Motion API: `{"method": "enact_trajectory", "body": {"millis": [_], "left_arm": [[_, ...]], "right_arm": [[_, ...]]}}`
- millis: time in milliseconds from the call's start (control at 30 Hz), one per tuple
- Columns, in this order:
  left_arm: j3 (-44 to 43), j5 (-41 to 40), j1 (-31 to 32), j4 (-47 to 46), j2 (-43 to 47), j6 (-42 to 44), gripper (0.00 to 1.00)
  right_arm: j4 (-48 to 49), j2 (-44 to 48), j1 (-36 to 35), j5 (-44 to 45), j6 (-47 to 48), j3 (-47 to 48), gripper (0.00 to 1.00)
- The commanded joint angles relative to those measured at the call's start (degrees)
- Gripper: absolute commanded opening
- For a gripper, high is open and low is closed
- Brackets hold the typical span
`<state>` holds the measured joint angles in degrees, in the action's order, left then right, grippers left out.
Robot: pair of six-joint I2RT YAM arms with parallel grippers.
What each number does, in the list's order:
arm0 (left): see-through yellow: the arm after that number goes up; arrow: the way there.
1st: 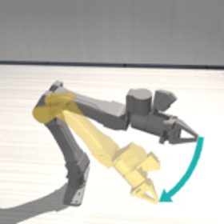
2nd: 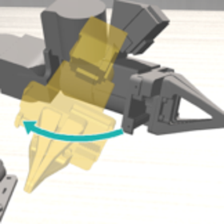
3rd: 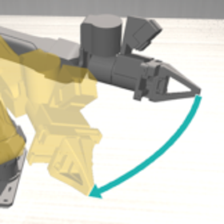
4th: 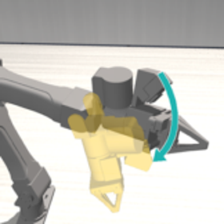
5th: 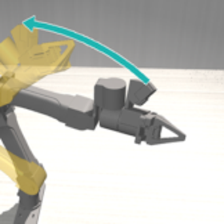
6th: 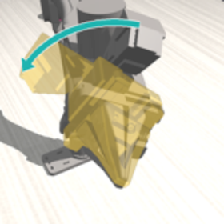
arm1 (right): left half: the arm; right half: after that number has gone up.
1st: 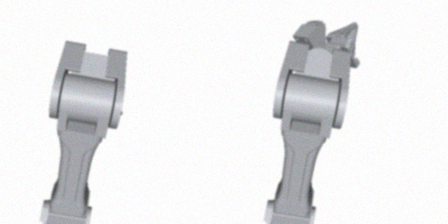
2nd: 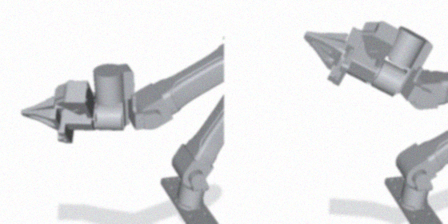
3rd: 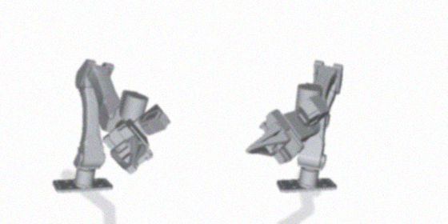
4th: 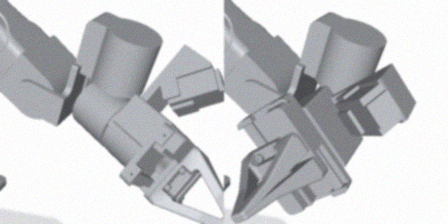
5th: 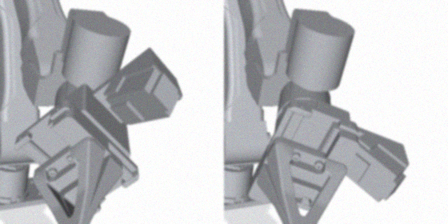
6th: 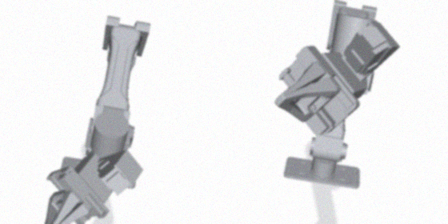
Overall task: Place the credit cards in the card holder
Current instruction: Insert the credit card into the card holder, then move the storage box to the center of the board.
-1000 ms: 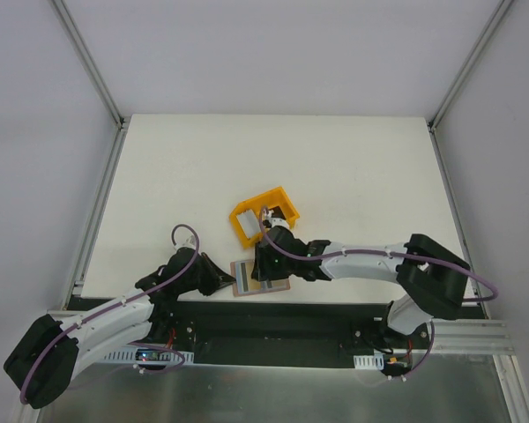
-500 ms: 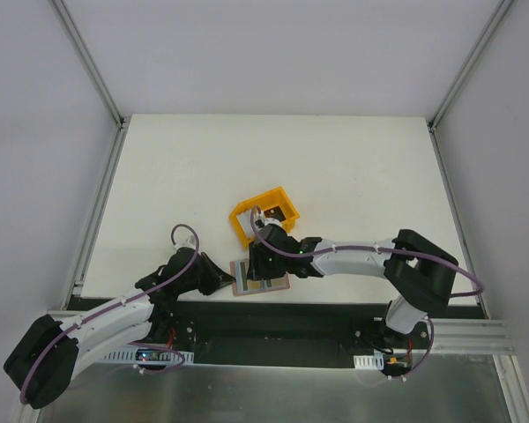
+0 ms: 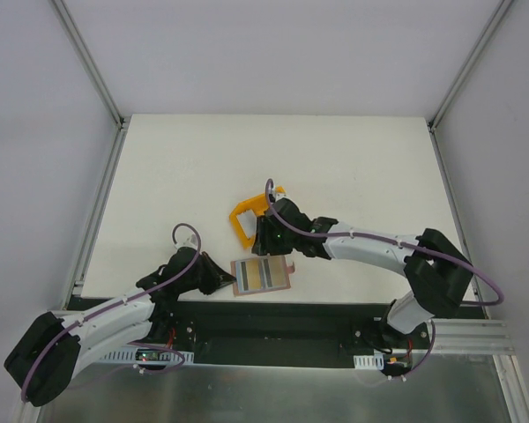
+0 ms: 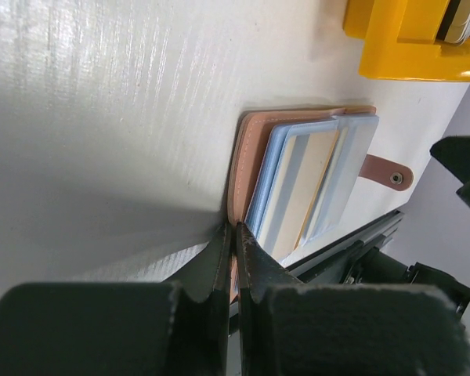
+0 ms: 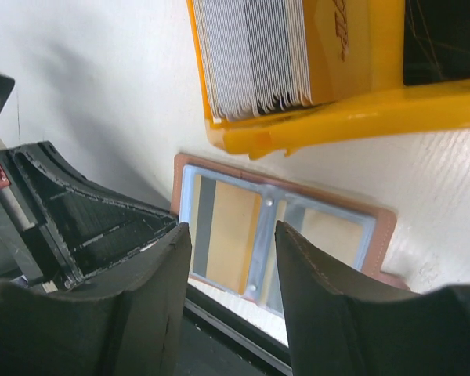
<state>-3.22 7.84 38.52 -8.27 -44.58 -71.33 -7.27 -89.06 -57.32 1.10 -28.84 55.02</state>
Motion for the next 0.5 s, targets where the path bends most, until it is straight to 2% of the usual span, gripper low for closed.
{"method": "enact_trajectory", "body": {"millis": [0,467], "left_arm": [[0.6,-1.6,-0.4,3.0,-1.9,2.6,0.0],[-1.2,-0.5,-0.4,3.1,-1.7,3.8,0.0]], "right_arm": [[-1.2,-3.0,1.1,-2.7,1.3,4.5,0.5],[0.1,-9.3,3.5,-1.5,-2.9,9.7,0.5]]}}
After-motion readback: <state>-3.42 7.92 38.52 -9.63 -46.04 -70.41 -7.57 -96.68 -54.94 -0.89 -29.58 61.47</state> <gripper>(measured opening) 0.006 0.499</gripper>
